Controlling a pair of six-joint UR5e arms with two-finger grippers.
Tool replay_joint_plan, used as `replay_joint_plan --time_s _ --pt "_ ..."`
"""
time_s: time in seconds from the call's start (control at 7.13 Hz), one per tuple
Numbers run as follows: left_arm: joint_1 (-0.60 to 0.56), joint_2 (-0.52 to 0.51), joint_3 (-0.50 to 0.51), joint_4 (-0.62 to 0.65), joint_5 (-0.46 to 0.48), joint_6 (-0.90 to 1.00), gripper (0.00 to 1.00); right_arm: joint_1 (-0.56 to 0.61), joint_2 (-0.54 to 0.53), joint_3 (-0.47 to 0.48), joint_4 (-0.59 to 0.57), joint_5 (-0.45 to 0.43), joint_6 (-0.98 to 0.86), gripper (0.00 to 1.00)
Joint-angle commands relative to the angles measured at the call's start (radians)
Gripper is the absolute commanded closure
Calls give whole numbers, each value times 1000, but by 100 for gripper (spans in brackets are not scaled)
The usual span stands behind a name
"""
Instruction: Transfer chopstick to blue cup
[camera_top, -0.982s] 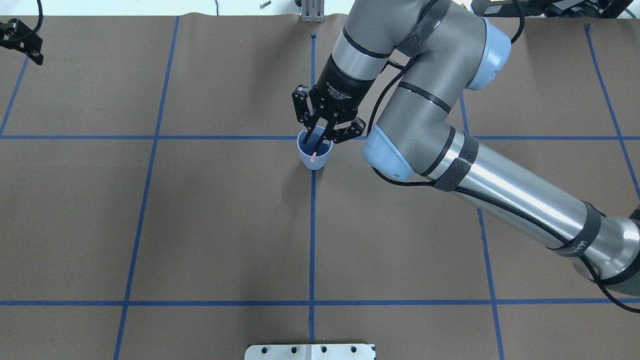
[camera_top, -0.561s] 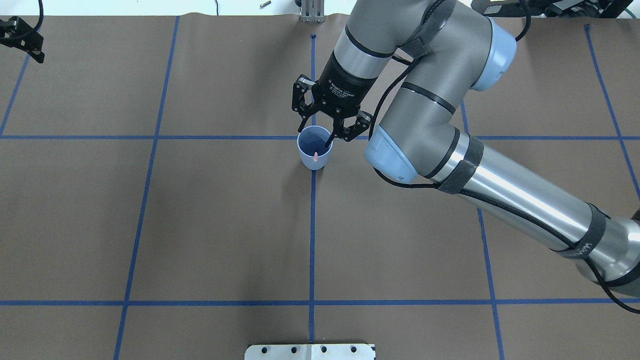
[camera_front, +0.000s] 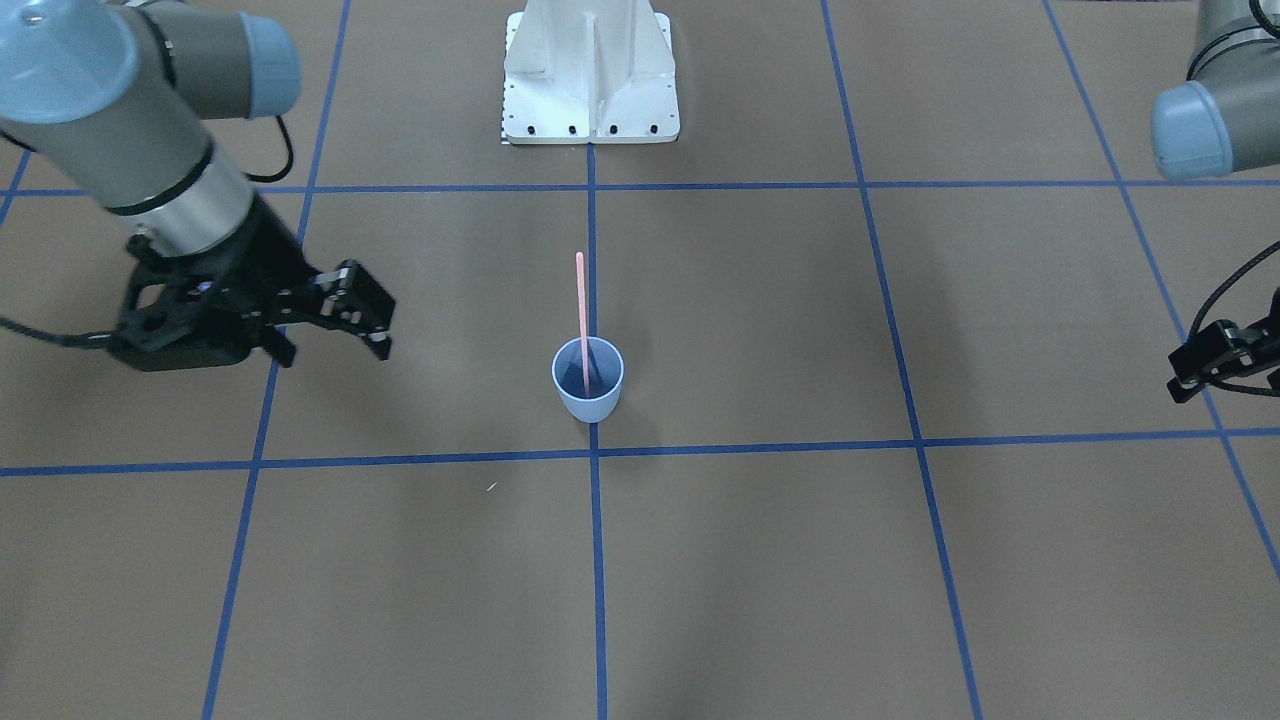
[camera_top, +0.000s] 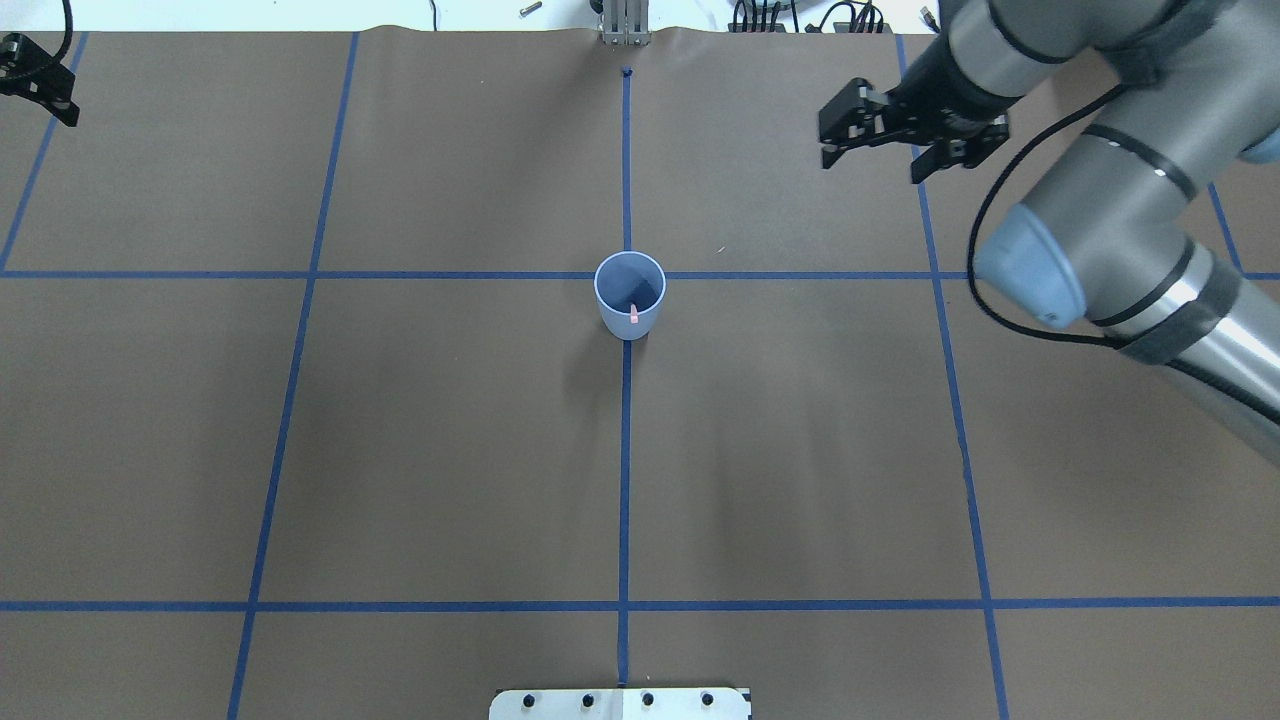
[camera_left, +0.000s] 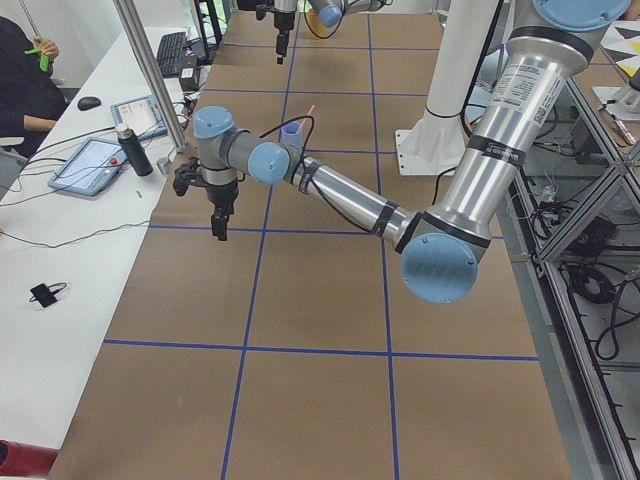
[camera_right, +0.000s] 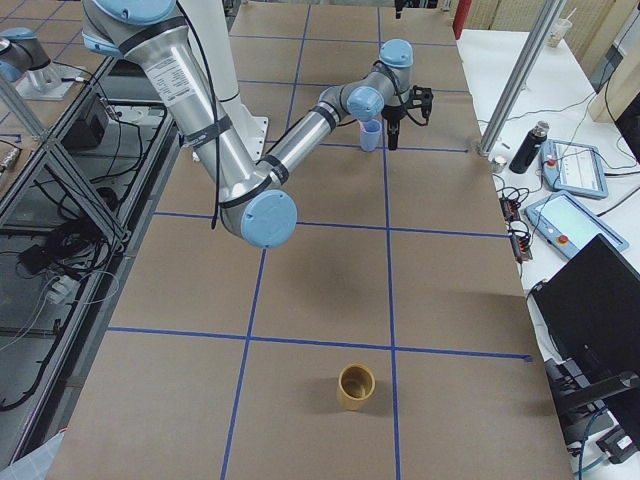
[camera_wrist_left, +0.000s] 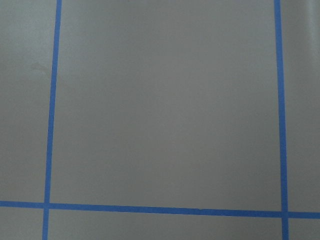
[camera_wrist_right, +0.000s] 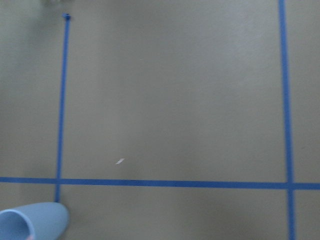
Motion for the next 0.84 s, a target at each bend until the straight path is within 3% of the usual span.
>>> replay_joint_plan --time_s 0.0,0.28,0.56,0.7 --pt "-26 67 -29 -4 -3 2 1 158 -112 -25 -100 77 -414 0" --pt "-63 126 -41 -14 -47 11 1 357 -339 -27 -125 107 -868 0" --pt "-136 192 -41 -18 -58 225 1 535 -468 -62 -125 133 -1090 0" --pt "-193 232 -37 -15 -108 276 1 584 -535 -61 -118 139 -1167 0"
